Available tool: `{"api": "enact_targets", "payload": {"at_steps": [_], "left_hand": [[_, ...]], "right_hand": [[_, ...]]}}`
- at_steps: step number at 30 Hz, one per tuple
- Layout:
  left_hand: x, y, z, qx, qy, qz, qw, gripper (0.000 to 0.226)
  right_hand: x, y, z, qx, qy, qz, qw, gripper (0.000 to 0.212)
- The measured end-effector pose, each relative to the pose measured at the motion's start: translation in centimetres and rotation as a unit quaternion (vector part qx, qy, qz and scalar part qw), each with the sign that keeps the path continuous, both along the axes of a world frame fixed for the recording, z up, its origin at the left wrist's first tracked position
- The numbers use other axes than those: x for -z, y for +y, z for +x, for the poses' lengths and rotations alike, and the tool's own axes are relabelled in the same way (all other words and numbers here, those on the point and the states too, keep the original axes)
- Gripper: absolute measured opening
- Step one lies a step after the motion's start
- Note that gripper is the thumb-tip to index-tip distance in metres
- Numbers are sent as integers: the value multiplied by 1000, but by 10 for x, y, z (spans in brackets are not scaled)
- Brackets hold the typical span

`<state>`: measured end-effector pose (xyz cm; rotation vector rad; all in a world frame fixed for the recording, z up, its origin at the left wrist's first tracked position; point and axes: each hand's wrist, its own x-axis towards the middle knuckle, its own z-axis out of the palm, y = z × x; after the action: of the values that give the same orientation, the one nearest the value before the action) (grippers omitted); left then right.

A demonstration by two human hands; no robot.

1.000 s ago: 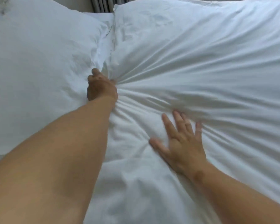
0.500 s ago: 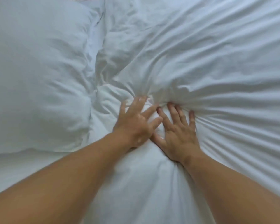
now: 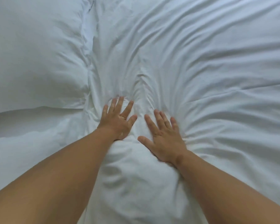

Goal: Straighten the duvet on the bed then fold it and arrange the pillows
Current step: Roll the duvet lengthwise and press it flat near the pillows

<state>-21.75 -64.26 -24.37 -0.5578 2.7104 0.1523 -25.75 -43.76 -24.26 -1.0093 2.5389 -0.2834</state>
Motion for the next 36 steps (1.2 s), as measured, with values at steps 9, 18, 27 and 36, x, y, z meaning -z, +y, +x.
{"api": "enact_targets", "payload": {"at_steps": [9,18,27,36], "left_hand": [[-22,119,215,-219,102,101,965,84],[-49,180,299,-450,125,153,871,57],[-46,178,362,-478,40,178,859,84],[-61,328,520,-501,29,190,844,78]], "right_hand": [[-24,94,189,3,-27,-20,999,79],[-55,145,269,-29,-35,-12,999,77],[-32,248,346,-62,0,48,997,80],[-36,283,405,-67,-30,35,997,85]]}}
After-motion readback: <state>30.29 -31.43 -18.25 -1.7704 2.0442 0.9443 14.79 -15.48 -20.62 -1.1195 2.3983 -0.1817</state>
